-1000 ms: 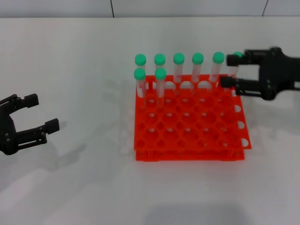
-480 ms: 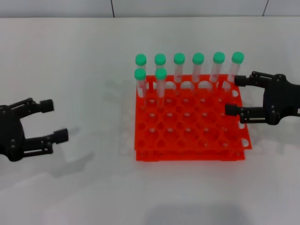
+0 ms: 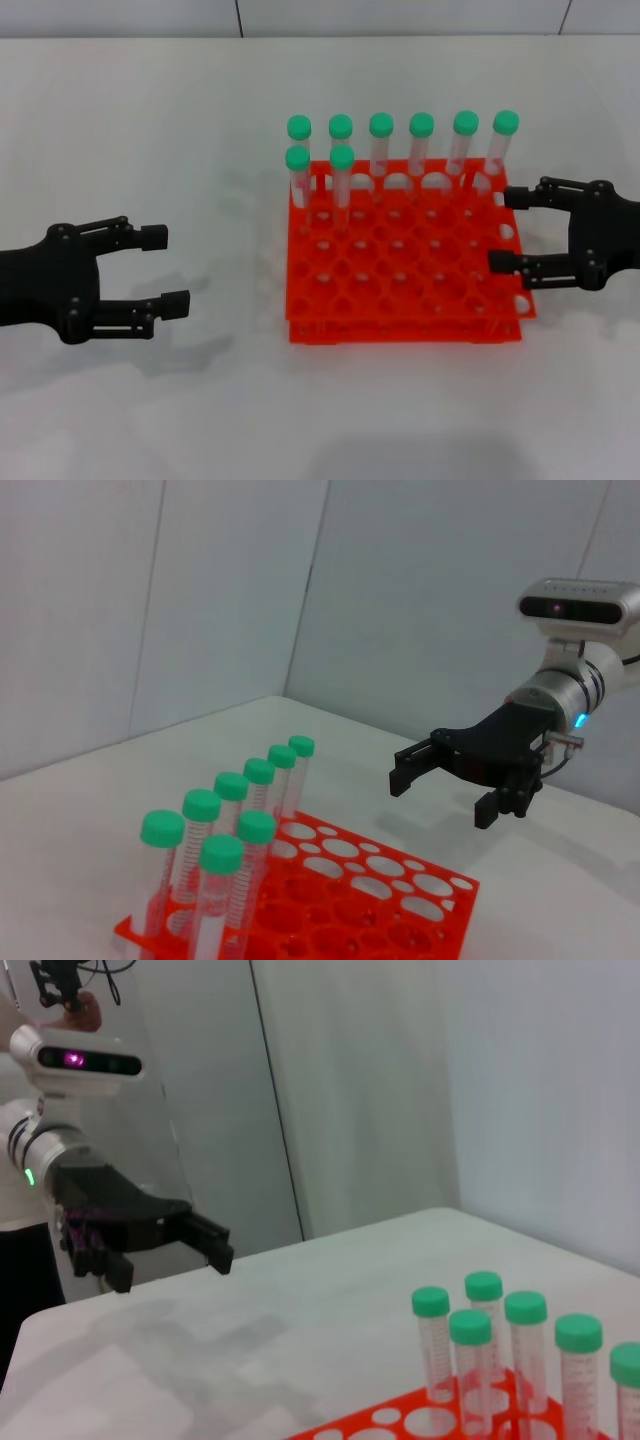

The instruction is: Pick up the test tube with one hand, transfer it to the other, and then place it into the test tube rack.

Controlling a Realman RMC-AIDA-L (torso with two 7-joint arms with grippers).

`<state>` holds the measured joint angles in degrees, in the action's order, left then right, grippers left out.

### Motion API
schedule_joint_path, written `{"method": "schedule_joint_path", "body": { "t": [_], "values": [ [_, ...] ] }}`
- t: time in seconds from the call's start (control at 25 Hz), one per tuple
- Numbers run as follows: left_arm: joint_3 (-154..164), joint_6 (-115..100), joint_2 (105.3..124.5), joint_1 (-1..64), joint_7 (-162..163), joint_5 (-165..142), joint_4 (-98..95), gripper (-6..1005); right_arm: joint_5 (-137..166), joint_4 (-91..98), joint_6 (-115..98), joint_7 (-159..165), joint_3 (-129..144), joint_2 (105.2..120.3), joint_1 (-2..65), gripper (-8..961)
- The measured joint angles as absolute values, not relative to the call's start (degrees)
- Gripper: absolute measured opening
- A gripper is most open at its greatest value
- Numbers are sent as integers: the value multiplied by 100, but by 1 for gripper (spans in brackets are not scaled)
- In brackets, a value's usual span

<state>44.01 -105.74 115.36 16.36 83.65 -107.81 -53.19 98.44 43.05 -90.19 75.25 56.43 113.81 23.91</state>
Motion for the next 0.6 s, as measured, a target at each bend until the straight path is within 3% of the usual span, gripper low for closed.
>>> {"method": "schedule_joint_path", "body": {
  "t": [0.6],
  "values": [
    [4383, -10523, 11530, 1781, 8489, -10828, -5312, 880, 9926, 4297, -9031, 7523, 5643, 11381, 2365, 862]
  ]
}}
